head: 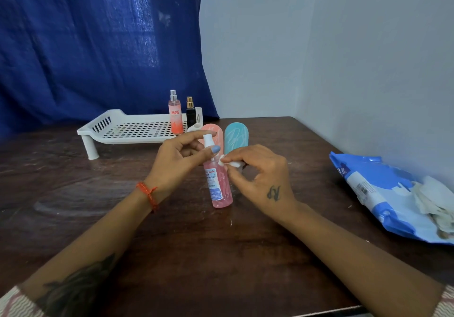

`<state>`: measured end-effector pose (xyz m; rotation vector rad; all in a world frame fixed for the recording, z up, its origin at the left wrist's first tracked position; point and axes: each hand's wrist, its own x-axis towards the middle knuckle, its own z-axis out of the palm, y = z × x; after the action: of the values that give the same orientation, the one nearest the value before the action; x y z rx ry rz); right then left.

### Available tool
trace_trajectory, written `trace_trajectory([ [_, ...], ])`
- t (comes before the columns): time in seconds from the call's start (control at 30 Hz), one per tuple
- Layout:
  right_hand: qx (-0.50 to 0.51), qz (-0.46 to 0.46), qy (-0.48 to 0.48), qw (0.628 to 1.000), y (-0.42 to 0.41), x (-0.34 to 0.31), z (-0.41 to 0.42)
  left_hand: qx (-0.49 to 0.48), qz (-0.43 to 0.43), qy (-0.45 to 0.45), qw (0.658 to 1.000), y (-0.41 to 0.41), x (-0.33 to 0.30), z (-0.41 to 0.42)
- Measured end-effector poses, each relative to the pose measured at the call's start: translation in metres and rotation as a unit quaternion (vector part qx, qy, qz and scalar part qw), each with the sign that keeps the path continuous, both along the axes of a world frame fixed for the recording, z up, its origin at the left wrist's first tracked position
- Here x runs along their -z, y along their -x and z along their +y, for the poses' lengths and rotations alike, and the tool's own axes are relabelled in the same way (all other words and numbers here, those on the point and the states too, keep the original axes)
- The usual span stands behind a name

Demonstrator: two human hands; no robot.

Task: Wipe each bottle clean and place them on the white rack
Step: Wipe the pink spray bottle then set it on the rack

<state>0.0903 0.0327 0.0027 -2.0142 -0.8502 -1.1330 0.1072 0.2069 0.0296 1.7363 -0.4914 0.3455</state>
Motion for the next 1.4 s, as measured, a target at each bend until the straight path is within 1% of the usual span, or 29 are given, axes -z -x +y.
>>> trace_trajectory([
  [0.07, 0.006, -0.016, 0.008, 1.0, 0.0003, 0.0001, 0.0015, -0.002, -0.003, -0.004, 1.0, 0.0001, -0.0002, -0.0008],
  [0.17, -0.014, -0.043, 0.039, 0.998, 0.0016, 0.0006, 0.0037, -0.006, -0.006, -0.006, 1.0, 0.0001, -0.0006, -0.0006],
  [0.27, -0.034, -0.043, 0.057, 0.997, 0.003, 0.0013, 0.002, -0.003, -0.005, -0.004, 1.0, 0.0022, -0.0014, -0.0009],
  [0.37, -0.026, -0.024, 0.046, 0.998, 0.002, 0.0012, -0.0009, -0.004, -0.002, -0.001, 1.0, 0.0033, -0.0019, -0.0009],
  [0.53, 0.005, 0.007, -0.01, 1.0, -0.0022, 0.0004, -0.0013, -0.005, 0.004, -0.001, 1.0, 0.0019, -0.0018, -0.0014],
  [0.7, -0.04, -0.003, 0.014, 0.999, 0.0016, 0.0004, 0.0007, 0.007, 0.0, 0.002, 1.0, 0.0027, -0.0019, 0.0003],
  [0.77, -0.043, 0.016, 0.007, 0.999, 0.0013, 0.0012, -0.0005, 0.002, 0.005, 0.005, 1.0, 0.001, -0.0006, 0.001],
  [0.97, -0.037, 0.111, -0.077, 0.99, -0.0013, 0.0004, -0.0002, 0.003, 0.013, 0.002, 1.0, 0.0005, -0.0005, 0.0017],
  [1.2, -0.077, 0.125, -0.067, 0.987, 0.0012, 0.0012, -0.0008, 0.008, 0.021, -0.01, 1.0, -0.0007, -0.0006, 0.0041],
  [1.33, -0.051, 0.166, -0.072, 0.982, -0.001, 0.0015, -0.001, 0.01, 0.029, -0.01, 0.999, -0.0019, -0.0002, 0.0057],
  [1.4, -0.042, 0.163, -0.081, 0.982, -0.0012, 0.0005, 0.0005, 0.013, 0.033, -0.01, 0.999, -0.002, -0.0003, 0.0058],
])
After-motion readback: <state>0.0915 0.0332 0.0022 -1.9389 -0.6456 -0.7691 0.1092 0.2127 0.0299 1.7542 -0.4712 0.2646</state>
